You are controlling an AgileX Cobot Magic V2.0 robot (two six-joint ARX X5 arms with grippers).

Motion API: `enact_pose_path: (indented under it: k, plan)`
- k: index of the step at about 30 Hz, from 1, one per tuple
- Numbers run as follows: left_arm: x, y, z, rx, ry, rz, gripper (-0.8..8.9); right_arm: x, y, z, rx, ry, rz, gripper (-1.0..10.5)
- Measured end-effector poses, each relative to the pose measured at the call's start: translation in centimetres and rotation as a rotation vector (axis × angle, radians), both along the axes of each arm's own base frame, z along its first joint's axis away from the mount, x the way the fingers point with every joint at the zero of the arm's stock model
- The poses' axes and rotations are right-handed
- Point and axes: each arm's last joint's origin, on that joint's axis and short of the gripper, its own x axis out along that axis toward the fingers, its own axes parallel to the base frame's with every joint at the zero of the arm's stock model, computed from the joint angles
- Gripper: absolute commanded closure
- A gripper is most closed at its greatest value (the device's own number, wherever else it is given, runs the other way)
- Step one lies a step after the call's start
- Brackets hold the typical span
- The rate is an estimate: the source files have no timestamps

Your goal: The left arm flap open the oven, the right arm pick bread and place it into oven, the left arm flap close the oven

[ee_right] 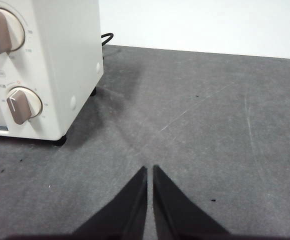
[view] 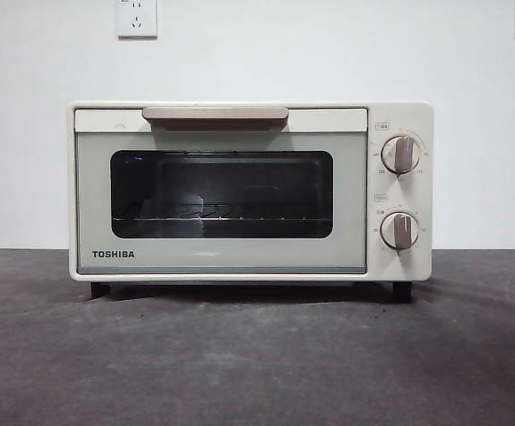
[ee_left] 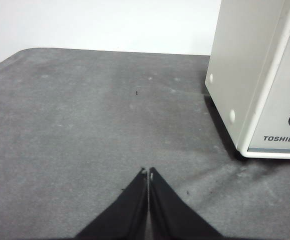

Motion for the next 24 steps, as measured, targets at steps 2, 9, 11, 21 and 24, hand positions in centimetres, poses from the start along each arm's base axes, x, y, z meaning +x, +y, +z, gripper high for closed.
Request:
enact_pose_path:
  k: [2,9,11,21,24]
  plan:
    - [0.0,0.0,0.0,-0.023,0.000,0.004,8.04,0.0,0.0,0.0,0.000,0.000,0.000,9.3]
    - [0.0,0.0,0.0,-0.067,-0.002,0.010,8.04,0.0,0.0,0.0,0.009,0.000,0.000,9.3]
    - [0.0,0.0,0.0,-0.097,-0.004,0.015,8.04,0.0,0.0,0.0,0.043,0.003,0.004,9.3]
    - [0.1,-0.3,0.5,-0.294,-0.035,-0.050,8.03,0.0,0.2,0.4,0.304,0.013,0.041,9.4]
    - [0.0,-0.3,1.5,-0.338,-0.037,-0.050,8.03,-0.2,0.2,1.6,0.353,-0.010,0.039,9.4]
